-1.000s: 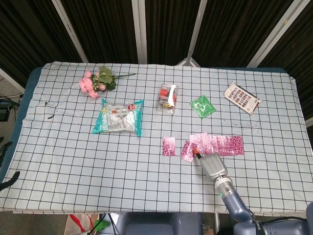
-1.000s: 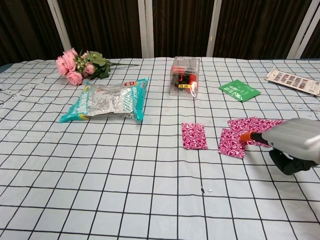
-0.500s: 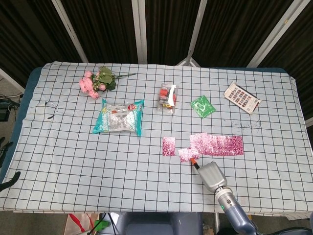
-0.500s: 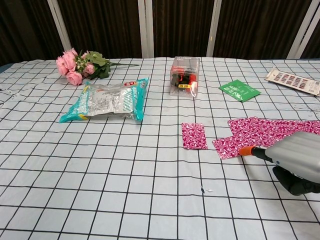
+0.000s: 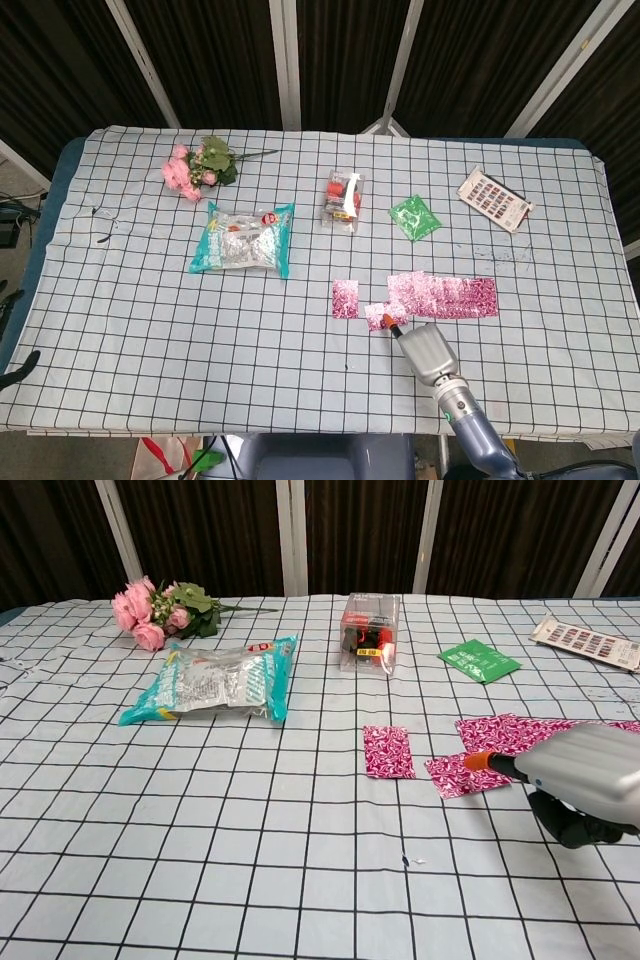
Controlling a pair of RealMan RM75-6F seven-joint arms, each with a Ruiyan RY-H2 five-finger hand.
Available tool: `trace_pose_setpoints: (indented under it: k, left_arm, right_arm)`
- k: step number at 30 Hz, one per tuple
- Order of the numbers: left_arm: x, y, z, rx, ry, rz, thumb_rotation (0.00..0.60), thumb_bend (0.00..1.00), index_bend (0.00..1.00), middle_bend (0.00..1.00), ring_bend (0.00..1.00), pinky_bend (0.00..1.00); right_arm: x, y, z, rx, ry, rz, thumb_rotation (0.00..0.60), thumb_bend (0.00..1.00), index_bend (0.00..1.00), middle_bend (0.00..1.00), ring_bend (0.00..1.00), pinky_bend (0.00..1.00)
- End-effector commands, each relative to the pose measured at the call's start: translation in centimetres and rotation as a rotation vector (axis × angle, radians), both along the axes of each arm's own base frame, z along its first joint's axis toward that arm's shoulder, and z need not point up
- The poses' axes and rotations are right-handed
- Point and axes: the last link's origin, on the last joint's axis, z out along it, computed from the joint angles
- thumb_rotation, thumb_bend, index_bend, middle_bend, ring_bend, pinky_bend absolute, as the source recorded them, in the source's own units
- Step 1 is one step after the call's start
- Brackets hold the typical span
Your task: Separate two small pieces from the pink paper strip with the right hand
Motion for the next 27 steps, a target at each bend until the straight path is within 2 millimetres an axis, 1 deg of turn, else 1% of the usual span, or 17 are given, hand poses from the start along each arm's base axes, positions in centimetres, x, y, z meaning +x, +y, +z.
trace_pose_setpoints:
  k: [1, 8, 13, 20, 27]
  left_arm:
    - [0.0, 0.0, 0.1, 0.003, 0.001, 0.001, 0.600, 0.38, 0.14, 0.00, 0.00, 0.09]
    - [0.0, 0.0, 0.1, 0.005, 0.002, 0.001, 0.600, 0.38, 0.14, 0.00, 0.00, 0.09]
    - [0.0, 0.0, 0.1, 0.003, 0.002, 0.002, 0.600, 0.38, 0.14, 0.00, 0.00, 0.09]
    - [0.0, 0.0, 0.1, 0.002, 0.000, 0.002, 0.600, 0.38, 0.14, 0.00, 0.00, 0.09]
    - [0.0, 0.0, 0.0, -0.002, 0.001, 0.001, 0.600, 0.38, 0.14, 0.00, 0.00, 0.09]
  right_arm:
    - [-0.1, -0.6, -0.5, 0.007, 0.012, -0.015, 0.600, 0.85, 0.11, 0.84, 0.83, 0.54]
    - [-0.5, -1.2, -1.4, 0.022, 0.031, -0.040, 0.600, 0.85, 0.11, 0.84, 0.83, 0.54]
    - [-0.8, -0.9, -1.6, 0.030, 0.036, -0.044, 0.600, 0.85, 0.11, 0.84, 0.83, 0.54]
    - [-1.2, 0.5, -1.1, 0.046, 0.044, -0.029, 0.600, 0.85, 0.11, 0.84, 0.83, 0.54]
    - [-1.9, 2.9, -0.6, 0.085, 0.059, -0.020, 0.600, 0.86, 0.11, 0.84, 0.83, 0.54]
